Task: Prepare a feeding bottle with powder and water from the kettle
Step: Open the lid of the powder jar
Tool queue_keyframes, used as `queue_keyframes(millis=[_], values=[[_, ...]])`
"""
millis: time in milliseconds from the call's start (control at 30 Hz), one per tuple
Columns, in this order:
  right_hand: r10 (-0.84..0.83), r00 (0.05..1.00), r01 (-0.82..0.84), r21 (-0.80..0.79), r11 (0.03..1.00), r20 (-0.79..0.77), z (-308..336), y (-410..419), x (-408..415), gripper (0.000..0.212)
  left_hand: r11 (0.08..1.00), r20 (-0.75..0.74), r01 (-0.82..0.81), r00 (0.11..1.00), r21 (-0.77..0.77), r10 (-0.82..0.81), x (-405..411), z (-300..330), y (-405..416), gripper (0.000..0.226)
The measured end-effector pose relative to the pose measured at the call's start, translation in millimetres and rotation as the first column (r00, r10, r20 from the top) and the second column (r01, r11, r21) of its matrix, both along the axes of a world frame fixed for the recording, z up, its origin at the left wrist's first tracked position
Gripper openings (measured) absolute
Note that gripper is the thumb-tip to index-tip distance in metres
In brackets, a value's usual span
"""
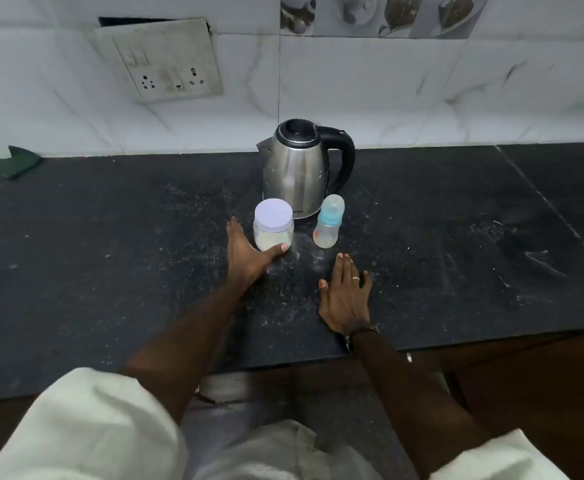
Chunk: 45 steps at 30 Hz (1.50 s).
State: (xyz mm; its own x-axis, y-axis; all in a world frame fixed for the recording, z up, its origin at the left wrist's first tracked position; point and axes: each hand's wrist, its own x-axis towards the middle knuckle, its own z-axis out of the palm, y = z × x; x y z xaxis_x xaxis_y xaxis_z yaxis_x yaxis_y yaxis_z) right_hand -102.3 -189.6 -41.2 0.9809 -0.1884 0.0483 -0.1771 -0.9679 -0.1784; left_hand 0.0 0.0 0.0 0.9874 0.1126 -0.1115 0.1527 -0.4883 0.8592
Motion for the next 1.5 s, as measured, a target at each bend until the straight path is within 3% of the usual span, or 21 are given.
queue_keyframes(millis=[100, 233, 367, 1033, 1500], values=[[-0.028, 1.000, 0.028, 0.028, 0.999, 0.007, 2.4, -0.1, 0.9, 0.069, 0.996, -0.030, 0.002, 1.000, -0.087, -0.005, 15.4, 1.8, -5.1, 0.140], [-0.030, 1.000, 0.030, 0.033, 0.999, 0.004, 1.1, -1.5, 0.3, 0.069, 0.990, 0.054, 0.011, 0.999, -0.142, -0.003, 24.9, -4.5, -14.3, 0.109], [-0.033, 0.999, 0.033, 0.031, 0.999, 0.007, 0.2, -2.4, 1.0, 0.069, 0.989, 0.106, 0.017, 0.994, -0.148, -0.001, 23.8, -5.6, -13.9, 0.100], [-0.024, 0.998, 0.022, 0.031, 0.999, 0.064, -3.9, -3.1, -1.5, 0.068, 0.984, 0.204, 0.159, 0.969, -0.080, -0.140, -113.7, -18.8, 27.6, 0.097], [-0.012, 0.999, 0.012, -0.011, 1.000, 0.053, -9.4, -4.6, -0.1, 0.068, 0.978, 0.239, 0.181, 0.959, -0.108, -0.151, -137.7, -23.7, 29.9, 0.101]])
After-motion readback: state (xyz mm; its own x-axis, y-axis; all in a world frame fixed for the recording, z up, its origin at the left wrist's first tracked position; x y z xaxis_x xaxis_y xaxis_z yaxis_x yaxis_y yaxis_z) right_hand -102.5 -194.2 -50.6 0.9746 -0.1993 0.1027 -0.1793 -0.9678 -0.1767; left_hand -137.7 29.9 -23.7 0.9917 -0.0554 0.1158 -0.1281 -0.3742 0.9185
